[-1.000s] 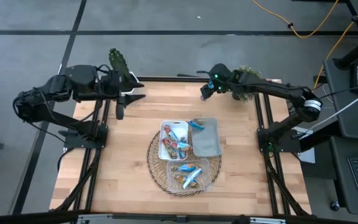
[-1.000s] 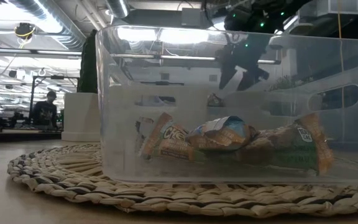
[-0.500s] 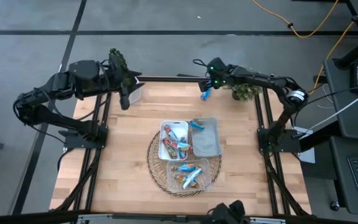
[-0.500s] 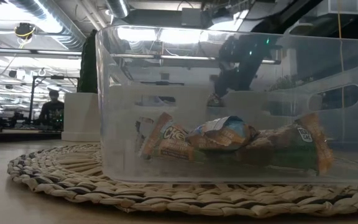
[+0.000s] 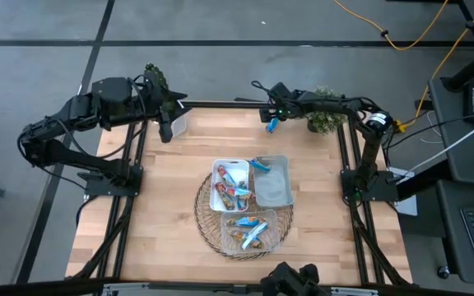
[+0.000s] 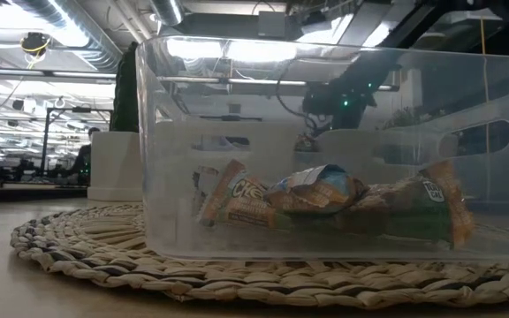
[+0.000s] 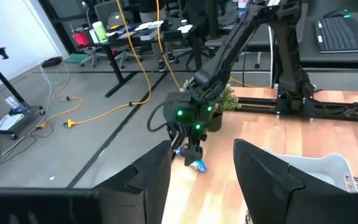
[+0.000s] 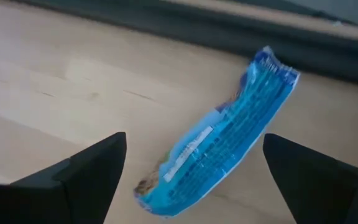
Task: Pick and place Granola Bars by type
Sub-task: Put the blue granola bar into the gray bin
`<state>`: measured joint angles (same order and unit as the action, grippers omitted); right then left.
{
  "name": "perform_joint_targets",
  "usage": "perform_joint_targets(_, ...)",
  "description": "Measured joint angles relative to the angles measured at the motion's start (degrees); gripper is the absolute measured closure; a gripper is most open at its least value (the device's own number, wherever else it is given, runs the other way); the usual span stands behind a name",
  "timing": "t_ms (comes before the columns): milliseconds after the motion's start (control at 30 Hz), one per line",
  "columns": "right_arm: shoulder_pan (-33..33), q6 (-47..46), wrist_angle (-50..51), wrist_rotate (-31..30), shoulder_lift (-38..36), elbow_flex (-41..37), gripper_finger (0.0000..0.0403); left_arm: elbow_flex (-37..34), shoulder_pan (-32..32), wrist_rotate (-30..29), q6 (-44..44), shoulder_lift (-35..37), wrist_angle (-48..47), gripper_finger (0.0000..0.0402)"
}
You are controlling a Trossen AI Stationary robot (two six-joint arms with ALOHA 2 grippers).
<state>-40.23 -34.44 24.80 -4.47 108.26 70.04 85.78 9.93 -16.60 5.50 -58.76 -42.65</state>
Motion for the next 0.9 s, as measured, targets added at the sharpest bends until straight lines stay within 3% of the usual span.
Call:
perform_joint_targets(267,0.0,-0.7,-0.7,0.0,4.1,0.0,0.0026,0.0,0.0,1.7,-0.3,0.0,0.0,0.0235)
perform_joint_targets(367,0.0,-1.3,-0.7,0.0,4.4,0.0,0.0046,0.0,0.0,1.7,-0.4,0.0,0.0,0.0235)
perform_joint_targets(500,0.0,-1.3,-0.5,0.0,4.5,0.0,0.0117,0.0,-0.1,3.1,-0.4,0.0,0.0,0.0235)
perform_joint_targets(767,0.9,1.7,-0.5,6.1,4.5,0.0,0.0348,0.0,-0.1,3.5,-0.3,0.0,0.0,0.0235)
perform_joint_targets(800,1.1,2.4,-0.6,7.2,4.5,0.0,0.0365,0.0,-0.1,3.5,-0.3,0.0,0.0,0.0235)
perform_joint_targets(900,2.1,3.2,-0.2,10.0,4.5,0.0,0.0366,0.0,-0.1,4.2,-0.2,0.0,-0.4,0.0235)
